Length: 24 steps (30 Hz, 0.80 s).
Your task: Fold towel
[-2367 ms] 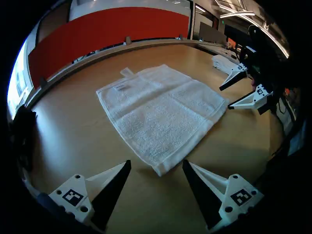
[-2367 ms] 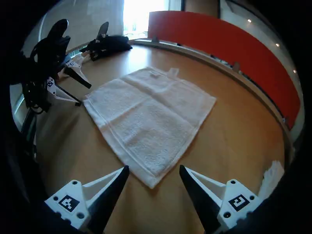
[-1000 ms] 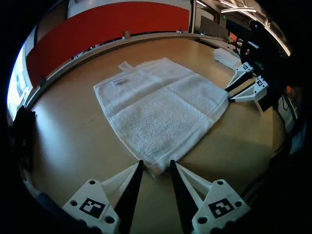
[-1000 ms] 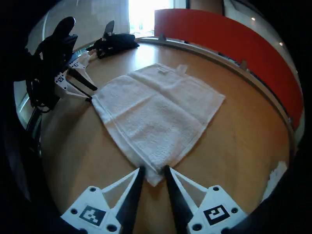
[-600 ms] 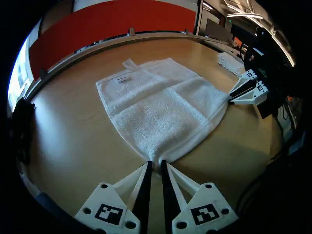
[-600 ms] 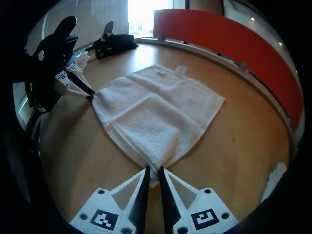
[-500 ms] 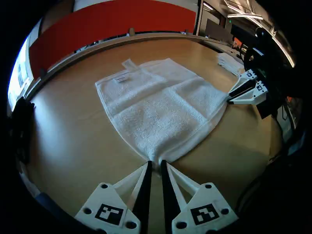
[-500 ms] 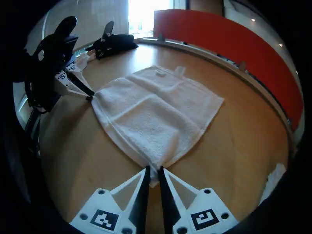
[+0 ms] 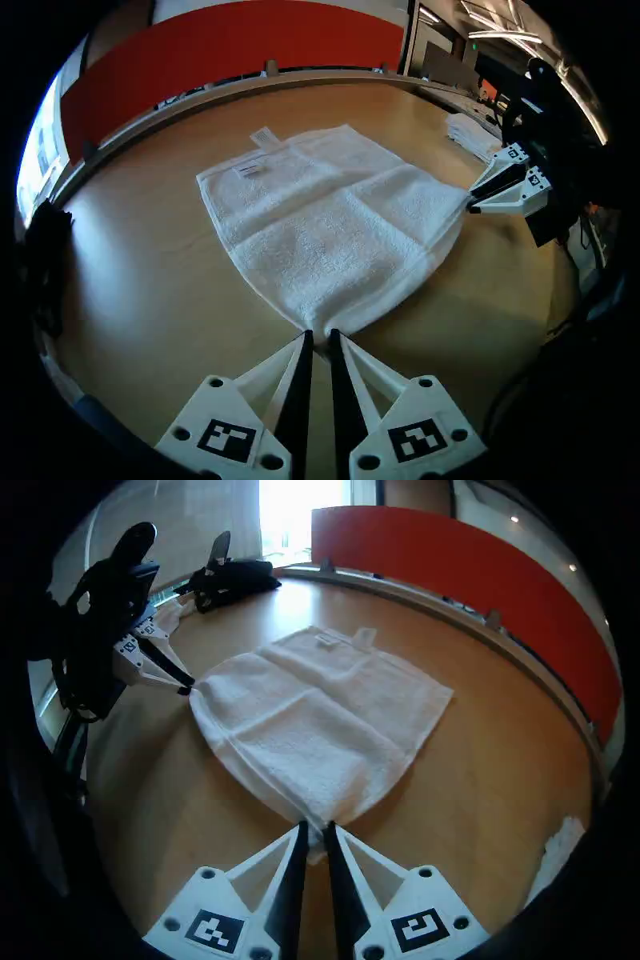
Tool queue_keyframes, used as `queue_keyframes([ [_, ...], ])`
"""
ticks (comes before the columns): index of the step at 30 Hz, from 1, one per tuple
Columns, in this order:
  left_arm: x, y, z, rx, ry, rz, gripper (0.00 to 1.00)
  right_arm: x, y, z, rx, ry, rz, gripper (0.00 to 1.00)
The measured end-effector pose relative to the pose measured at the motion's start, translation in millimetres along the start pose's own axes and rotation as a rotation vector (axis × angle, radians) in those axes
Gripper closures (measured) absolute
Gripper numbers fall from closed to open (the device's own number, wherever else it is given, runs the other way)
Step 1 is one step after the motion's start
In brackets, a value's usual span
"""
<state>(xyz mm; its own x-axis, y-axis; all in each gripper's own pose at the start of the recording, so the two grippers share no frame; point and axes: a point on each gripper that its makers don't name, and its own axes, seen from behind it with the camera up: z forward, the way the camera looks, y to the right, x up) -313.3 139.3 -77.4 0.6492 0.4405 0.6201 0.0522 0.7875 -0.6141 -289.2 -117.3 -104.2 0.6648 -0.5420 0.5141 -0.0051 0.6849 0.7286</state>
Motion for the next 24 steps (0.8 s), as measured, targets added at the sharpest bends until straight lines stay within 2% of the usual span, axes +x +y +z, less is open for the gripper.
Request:
queue_keyframes([
  [12, 3, 1.4, -2.1, 0.002, -0.006, 0.007, 0.86, 6, 3, -4.4, -0.007, 0.01, -0.007, 0.83],
  [24, 18, -1.3, -22.4, 0.007, 0.011, -0.031, 0.86, 23, 2, -17.3, -0.012, 0.031, -0.021, 0.84],
])
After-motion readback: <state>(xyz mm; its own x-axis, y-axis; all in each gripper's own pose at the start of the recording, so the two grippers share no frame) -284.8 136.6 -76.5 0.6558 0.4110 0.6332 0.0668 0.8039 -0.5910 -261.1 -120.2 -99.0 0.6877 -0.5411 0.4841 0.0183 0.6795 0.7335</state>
